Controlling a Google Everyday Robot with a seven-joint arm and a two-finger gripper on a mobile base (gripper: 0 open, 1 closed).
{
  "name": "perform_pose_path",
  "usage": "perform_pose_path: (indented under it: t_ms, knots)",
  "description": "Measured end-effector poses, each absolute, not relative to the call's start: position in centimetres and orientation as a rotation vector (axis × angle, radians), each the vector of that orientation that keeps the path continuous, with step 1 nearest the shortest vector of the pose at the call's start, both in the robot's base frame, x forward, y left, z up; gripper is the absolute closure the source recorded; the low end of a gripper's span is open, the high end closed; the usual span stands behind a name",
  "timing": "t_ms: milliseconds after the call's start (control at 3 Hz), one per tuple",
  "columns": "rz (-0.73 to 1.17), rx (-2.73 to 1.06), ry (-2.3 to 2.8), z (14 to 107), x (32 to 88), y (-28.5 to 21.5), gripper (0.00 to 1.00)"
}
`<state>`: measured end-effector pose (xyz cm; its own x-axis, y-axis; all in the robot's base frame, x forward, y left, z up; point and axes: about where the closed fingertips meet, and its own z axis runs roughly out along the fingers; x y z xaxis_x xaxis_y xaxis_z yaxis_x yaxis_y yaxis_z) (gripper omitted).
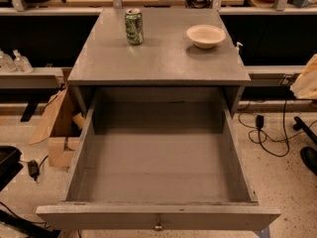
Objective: Open top drawer
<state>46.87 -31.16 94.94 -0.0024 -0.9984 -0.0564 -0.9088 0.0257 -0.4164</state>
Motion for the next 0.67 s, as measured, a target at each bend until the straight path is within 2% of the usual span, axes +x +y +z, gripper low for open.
perform_pose_path:
  t_ms: [667]
  knots:
    - [-0.382, -1.947, 1.972, 95.27, 46.75, -31.03, 0.13]
